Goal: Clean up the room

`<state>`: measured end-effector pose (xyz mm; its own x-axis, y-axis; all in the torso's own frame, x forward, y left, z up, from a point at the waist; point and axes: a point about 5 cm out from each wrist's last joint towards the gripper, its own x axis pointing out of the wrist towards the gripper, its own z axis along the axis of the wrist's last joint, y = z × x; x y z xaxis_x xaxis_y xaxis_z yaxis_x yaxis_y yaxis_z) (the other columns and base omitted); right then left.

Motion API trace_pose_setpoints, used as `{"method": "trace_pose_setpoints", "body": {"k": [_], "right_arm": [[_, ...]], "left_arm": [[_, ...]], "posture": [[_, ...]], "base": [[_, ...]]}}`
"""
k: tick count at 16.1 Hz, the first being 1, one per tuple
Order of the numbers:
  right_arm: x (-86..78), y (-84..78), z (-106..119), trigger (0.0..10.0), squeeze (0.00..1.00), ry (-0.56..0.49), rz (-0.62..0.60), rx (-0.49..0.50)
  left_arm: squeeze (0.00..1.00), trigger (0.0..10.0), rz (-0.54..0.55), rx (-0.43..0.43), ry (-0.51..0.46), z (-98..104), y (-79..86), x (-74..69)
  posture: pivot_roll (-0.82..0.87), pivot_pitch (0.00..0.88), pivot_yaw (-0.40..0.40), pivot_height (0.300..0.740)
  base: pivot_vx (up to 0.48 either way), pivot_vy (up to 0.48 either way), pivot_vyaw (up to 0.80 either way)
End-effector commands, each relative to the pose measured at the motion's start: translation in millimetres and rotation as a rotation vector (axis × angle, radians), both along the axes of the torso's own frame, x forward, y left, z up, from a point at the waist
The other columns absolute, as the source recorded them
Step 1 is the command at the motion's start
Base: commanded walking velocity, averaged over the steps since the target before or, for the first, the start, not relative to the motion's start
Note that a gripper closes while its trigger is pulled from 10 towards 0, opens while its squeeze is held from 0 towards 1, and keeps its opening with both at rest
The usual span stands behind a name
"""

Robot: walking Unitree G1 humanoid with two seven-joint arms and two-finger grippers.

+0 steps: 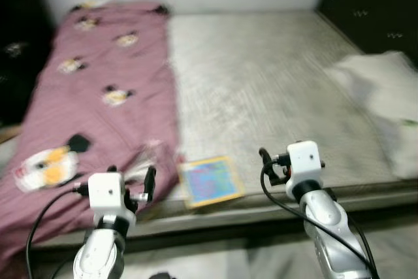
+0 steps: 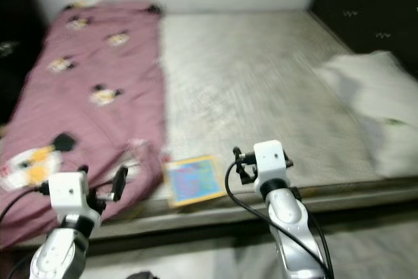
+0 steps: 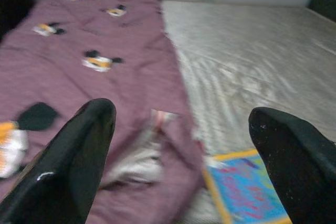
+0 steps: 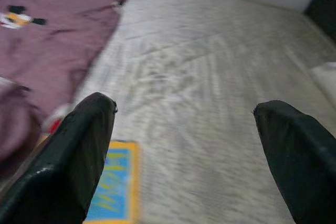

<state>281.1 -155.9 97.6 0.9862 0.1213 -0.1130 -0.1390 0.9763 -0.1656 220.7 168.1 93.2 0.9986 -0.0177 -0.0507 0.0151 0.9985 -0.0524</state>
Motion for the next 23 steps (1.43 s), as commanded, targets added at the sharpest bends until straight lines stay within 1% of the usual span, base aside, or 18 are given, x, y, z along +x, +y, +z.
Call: {"method": "trace_pose_setpoints", "body": {"k": [1, 3, 7, 9, 11, 13, 16, 21, 23], "right_arm": [[0.1, 2.3, 0.6, 10.0, 0.0, -0.005, 0.013, 0.0], [0.5, 2.1, 0.0, 10.0, 0.0, -0.006, 0.015, -0.002], [1.1, 3.3, -0.3, 10.0, 0.0, -0.006, 0.022, -0.001], [1.6, 5.9, 2.5, 10.0, 0.0, -0.028, 0.043, -0.002], [1.8, 5.7, 3.8, 10.0, 0.0, -0.037, 0.039, 0.004], [2.3, 3.2, 3.0, 10.0, 0.0, -0.025, 0.016, 0.029], [1.9, 2.1, 2.4, 10.0, 0.0, -0.021, 0.014, 0.03], [1.8, 2.2, 2.9, 10.0, 0.0, -0.029, 0.013, 0.019], [1.6, 0.9, 1.7, 10.0, 0.0, -0.027, 0.008, 0.02]], "left_arm": [[0.0, 10.0, 0.017, 0.002, -0.018, 3.1, 3.4, -0.6], [0.0, 10.0, -0.003, -0.01, -0.03, 4.7, 2.5, -1.1], [0.0, 10.0, -0.006, -0.006, -0.033, 5.0, 2.5, -1.4], [0.0, 10.0, -0.022, -0.01, -0.044, 6.1, 1.7, -1.5], [0.0, 10.0, -0.035, -0.017, -0.048, 6.5, 0.3, -2.1], [0.0, 10.0, -0.038, -0.021, -0.047, 6.4, -0.7, -2.5], [0.0, 10.0, -0.042, -0.027, -0.046, 6.0, -1.7, -3.0], [0.0, 10.0, -0.05, -0.033, -0.042, 5.8, -2.3, -2.4], [0.0, 10.0, -0.007, -0.029, -0.006, 1.3, -1.2, -0.7]], "posture": [[0.0, 0.113, -0.03, 0.74], [0.0, 0.113, -0.03, 0.74], [0.01, 0.109, -0.031, 0.74], [0.01, 0.109, -0.031, 0.74], [0.01, 0.106, -0.029, 0.74], [0.01, 0.108, -0.029, 0.74], [0.01, 0.112, -0.03, 0.74], [0.01, 0.116, -0.026, 0.74], [0.01, 0.117, -0.026, 0.74]], "base": [[0.0, 0.0, 0.0], [0.0, 0.0, 0.0], [0.0, 0.0, 0.0], [0.0, 0.0, 0.0], [0.358, 0.0, 0.43], [0.392, 0.0, 0.0], [0.48, 0.0, -0.78], [0.48, 0.0, 0.0], [0.0, 0.0, 0.0]]}}
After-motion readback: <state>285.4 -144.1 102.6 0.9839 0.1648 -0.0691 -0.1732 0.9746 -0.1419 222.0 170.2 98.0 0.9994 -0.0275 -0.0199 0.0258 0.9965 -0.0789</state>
